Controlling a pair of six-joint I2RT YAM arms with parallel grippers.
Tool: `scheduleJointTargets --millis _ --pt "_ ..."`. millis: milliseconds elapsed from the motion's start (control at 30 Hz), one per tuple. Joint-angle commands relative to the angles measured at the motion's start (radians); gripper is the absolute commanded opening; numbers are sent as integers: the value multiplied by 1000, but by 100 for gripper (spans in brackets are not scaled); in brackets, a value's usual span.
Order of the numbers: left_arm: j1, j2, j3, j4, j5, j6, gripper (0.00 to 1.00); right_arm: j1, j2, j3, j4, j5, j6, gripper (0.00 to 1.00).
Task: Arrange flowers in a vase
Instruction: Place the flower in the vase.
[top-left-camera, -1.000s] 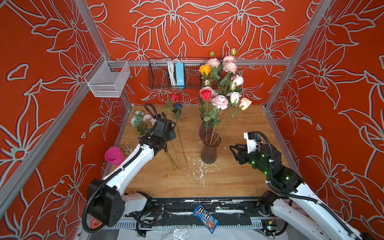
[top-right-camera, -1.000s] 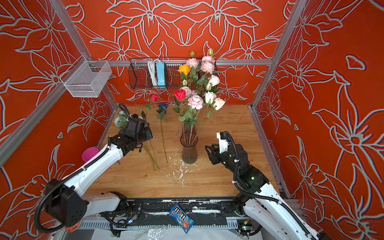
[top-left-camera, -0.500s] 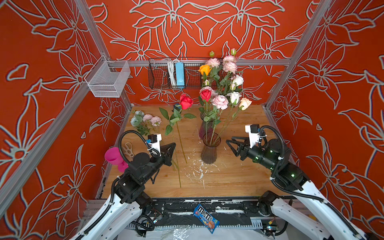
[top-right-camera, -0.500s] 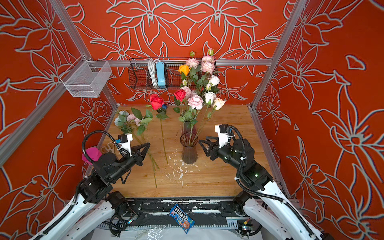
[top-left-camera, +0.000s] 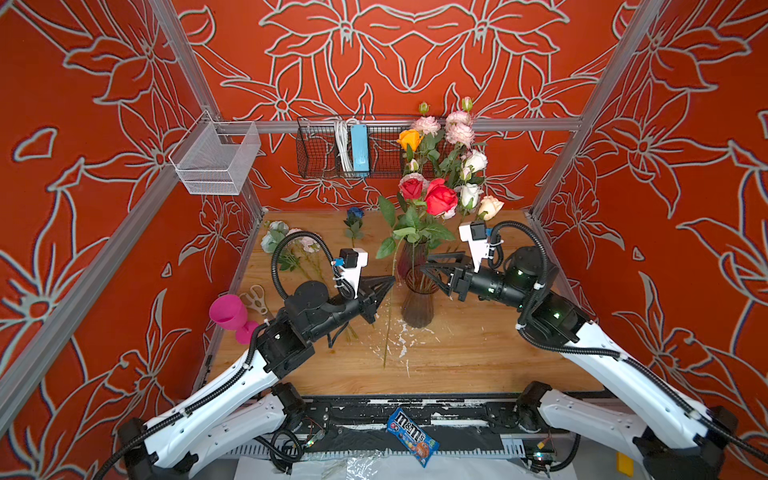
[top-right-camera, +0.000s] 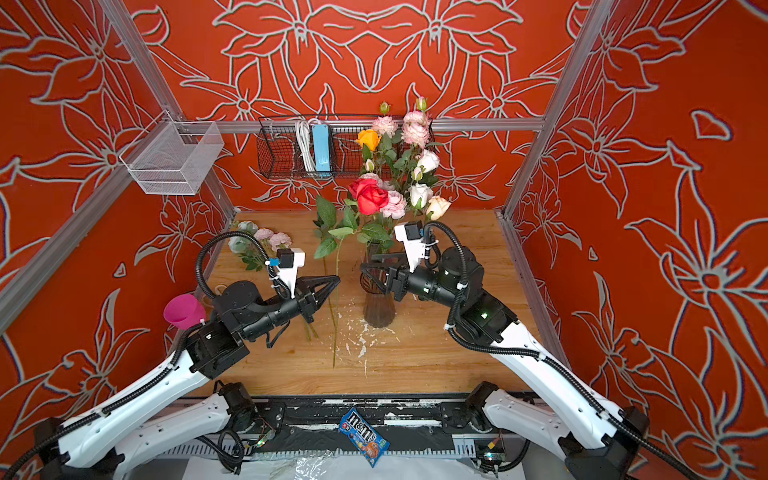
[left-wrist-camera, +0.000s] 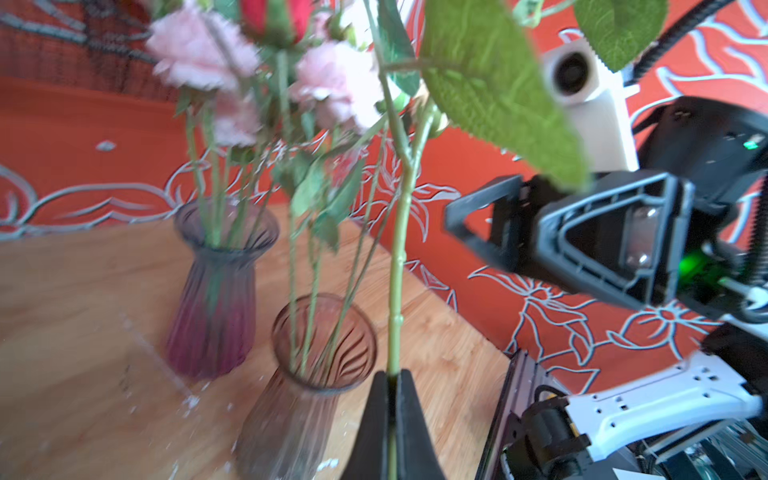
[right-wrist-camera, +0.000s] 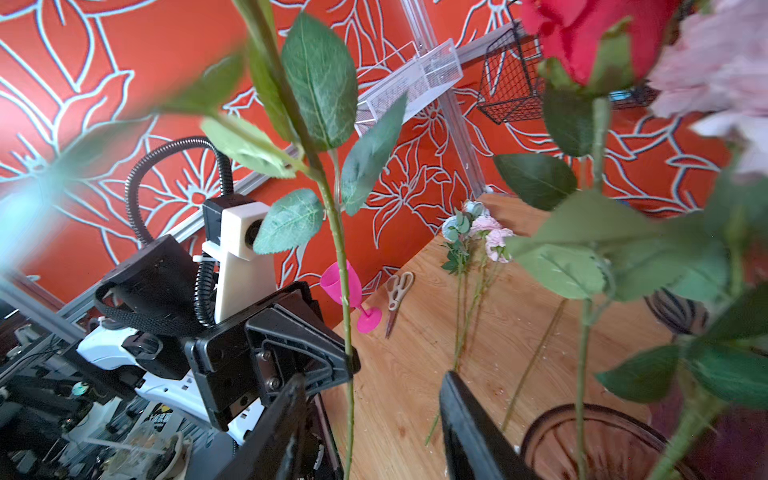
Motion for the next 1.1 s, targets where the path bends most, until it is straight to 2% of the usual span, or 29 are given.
scheduleJointTargets --millis 0,233,433,700,767,833,867,933,1000,1067 --pt "-22 42 48 70 37 31 0 36 33 37 36 10 -3 52" --pt "-51 83 72 72 39 44 0 49 70 48 83 31 5 43" --pt "-58 79 59 74 42 45 0 49 97 61 100 41 11 18" --pt "-60 86 65 52 34 48 1 52 115 67 88 26 -8 2" --pt "-60 82 58 53 10 42 25 52 108 64 82 37 -15 0" --pt "-60 69 51 47 -13 45 31 52 98 67 68 58 -28 0" --pt "-60 62 44 45 -27 41 38 53 94 70 62 67 -35 0" --pt "-60 31 19 51 -67 33 59 53 82 88 35 96 -65 0" --pt "-60 -11 -19 57 -128 25 68 52 68 113 6 135 -98 0" --pt "-60 -67 -64 55 -200 9 71 52 55 157 -30 183 -143 0"
